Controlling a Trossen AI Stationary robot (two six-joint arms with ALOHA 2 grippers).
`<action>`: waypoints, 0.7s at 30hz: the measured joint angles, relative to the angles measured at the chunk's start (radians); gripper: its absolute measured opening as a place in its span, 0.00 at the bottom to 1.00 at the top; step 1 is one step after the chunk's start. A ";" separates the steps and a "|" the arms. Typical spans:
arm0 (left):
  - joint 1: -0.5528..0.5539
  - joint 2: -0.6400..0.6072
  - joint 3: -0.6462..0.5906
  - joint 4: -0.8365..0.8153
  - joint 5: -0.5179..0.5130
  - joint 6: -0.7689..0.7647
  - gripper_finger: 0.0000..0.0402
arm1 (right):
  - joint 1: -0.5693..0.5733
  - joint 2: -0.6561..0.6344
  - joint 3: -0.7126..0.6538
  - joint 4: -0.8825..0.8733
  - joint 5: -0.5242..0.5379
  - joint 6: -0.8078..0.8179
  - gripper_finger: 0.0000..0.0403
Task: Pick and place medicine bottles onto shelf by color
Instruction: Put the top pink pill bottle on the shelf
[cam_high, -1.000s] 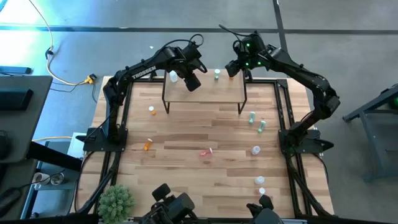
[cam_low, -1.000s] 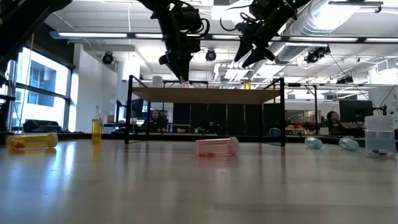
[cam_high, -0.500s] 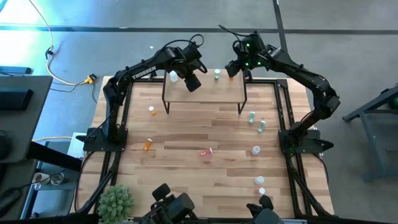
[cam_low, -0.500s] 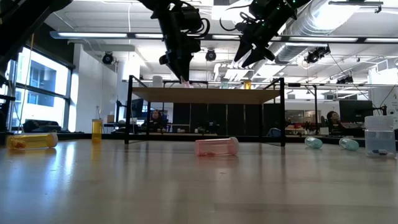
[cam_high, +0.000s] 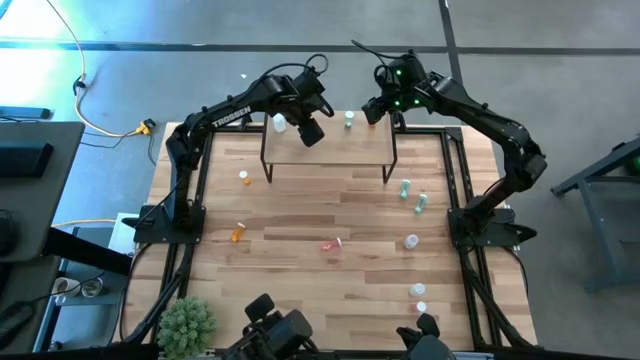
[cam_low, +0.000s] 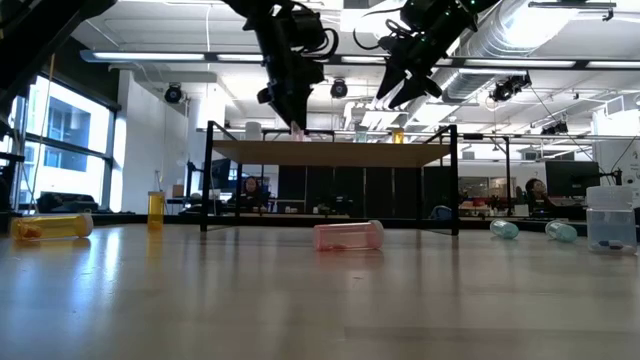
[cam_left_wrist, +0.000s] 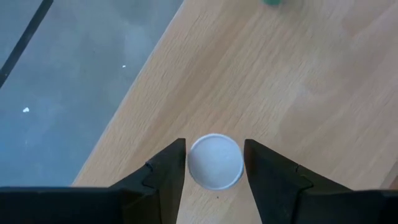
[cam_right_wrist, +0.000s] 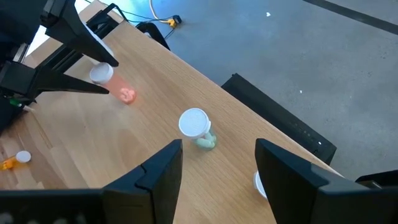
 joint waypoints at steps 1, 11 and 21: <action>0.000 0.000 0.007 -0.002 0.000 0.000 0.38 | 0.000 0.000 0.000 0.000 0.000 0.000 0.48; 0.000 0.000 0.162 -0.034 0.000 0.000 0.38 | 0.000 0.000 0.000 -0.007 0.000 0.000 0.48; -0.008 0.000 0.332 -0.230 0.027 -0.009 0.38 | 0.000 0.000 0.000 -0.007 0.000 -0.023 0.48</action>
